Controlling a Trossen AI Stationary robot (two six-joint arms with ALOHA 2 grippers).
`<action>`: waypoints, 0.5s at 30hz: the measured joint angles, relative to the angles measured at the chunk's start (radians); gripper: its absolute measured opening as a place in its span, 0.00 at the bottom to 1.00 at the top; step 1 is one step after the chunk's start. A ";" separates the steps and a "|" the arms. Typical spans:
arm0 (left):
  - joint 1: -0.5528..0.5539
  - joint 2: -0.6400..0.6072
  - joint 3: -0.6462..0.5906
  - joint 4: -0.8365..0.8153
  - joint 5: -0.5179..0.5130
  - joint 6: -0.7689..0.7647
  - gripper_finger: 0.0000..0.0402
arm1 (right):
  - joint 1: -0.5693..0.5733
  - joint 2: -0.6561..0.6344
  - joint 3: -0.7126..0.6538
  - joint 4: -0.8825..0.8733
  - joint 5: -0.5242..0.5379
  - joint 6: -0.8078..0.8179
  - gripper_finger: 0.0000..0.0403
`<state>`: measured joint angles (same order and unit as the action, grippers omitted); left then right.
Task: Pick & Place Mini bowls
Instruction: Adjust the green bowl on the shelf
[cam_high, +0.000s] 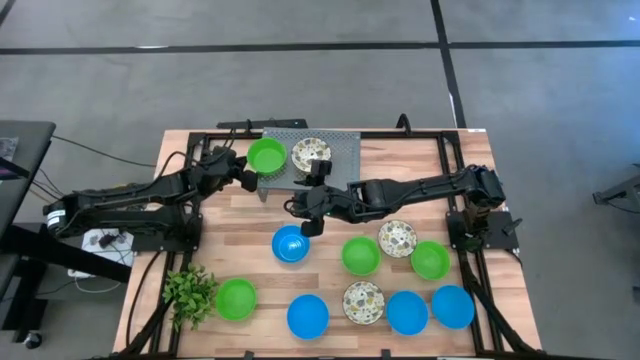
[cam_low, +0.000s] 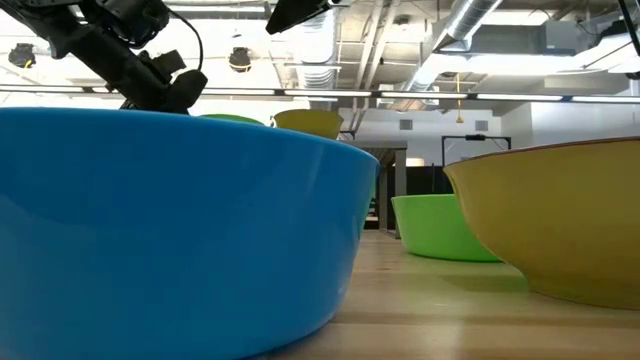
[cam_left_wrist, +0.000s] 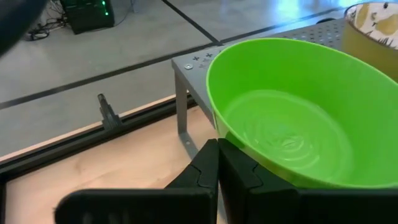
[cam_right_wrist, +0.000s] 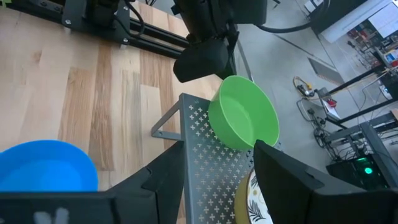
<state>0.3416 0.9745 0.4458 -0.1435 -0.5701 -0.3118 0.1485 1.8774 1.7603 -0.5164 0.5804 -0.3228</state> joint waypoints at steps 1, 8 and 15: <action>0.000 0.001 0.000 0.007 0.000 0.000 0.01 | 0.000 0.000 0.000 0.000 0.000 0.000 0.44; 0.000 0.003 0.000 0.049 0.020 0.001 0.01 | 0.000 0.000 0.000 0.000 -0.004 0.000 0.43; 0.000 0.003 0.000 0.056 0.020 0.001 0.01 | 0.000 0.000 0.000 0.000 -0.004 0.000 0.43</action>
<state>0.3416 0.9775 0.4454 -0.0871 -0.5503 -0.3112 0.1486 1.8778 1.7603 -0.5166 0.5765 -0.3228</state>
